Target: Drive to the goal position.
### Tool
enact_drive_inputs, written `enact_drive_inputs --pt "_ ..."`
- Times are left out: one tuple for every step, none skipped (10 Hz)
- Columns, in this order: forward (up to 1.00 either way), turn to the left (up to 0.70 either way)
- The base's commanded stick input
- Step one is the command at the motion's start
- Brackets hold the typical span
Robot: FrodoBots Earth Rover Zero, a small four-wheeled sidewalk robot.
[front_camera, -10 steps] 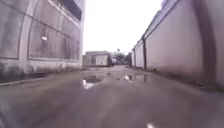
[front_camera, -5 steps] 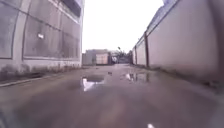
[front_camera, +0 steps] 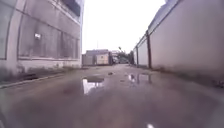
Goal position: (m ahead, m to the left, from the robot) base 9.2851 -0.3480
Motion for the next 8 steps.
enact_drive_inputs --pt "0.85 0.0" --pt "0.85 -0.07" --pt "0.85 -0.3" --pt "0.85 -0.34" --pt "0.85 -0.34" --pt "0.85 -0.34" --pt "0.85 -0.34" --pt "0.85 -0.34"
